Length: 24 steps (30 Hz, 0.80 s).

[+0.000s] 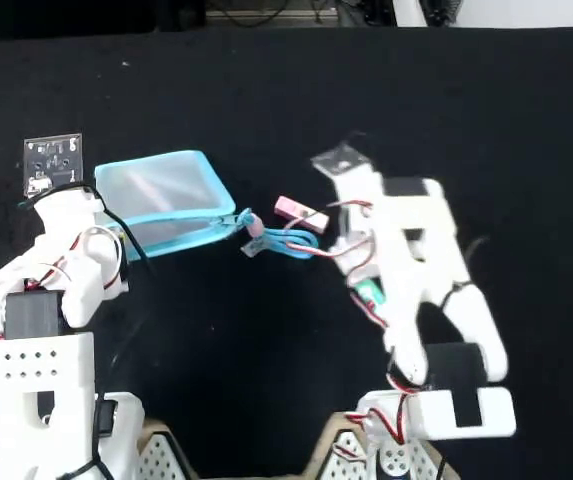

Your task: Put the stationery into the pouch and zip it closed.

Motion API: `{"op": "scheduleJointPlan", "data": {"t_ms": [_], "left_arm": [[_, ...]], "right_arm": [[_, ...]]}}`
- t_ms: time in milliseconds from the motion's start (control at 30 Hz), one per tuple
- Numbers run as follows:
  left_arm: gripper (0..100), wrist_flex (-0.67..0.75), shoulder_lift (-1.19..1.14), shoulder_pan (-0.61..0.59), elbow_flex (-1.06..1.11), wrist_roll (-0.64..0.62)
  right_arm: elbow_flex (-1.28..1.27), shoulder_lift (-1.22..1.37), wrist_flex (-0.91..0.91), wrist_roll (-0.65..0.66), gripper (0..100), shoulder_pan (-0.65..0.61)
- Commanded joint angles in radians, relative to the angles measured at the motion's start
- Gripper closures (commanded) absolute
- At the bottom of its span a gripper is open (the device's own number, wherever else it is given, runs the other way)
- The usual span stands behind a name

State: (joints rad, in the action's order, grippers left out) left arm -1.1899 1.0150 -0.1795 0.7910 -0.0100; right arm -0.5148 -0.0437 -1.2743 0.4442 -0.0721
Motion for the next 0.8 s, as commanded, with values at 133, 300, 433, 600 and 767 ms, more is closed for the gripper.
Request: {"op": "scheduleJointPlan", "data": {"t_ms": [133,300,433,600,767], "left_arm": [[97,0.0,0.012,0.007,-0.016,-0.009],[97,0.0,0.012,0.007,-0.018,-0.009],[97,0.0,0.012,0.007,-0.018,-0.009],[97,0.0,0.012,0.007,-0.018,-0.009],[97,0.0,0.012,0.007,-0.018,-0.009]], "right_arm": [[0.07,0.154,0.19,0.026,81.5,0.032],[0.071,0.229,0.212,0.066,86.7,0.083],[0.088,0.139,0.203,0.034,97.1,0.121],[0.088,-0.163,0.064,-0.034,98.8,0.133],[0.088,-0.536,-0.043,-0.204,98.8,0.075]]}}
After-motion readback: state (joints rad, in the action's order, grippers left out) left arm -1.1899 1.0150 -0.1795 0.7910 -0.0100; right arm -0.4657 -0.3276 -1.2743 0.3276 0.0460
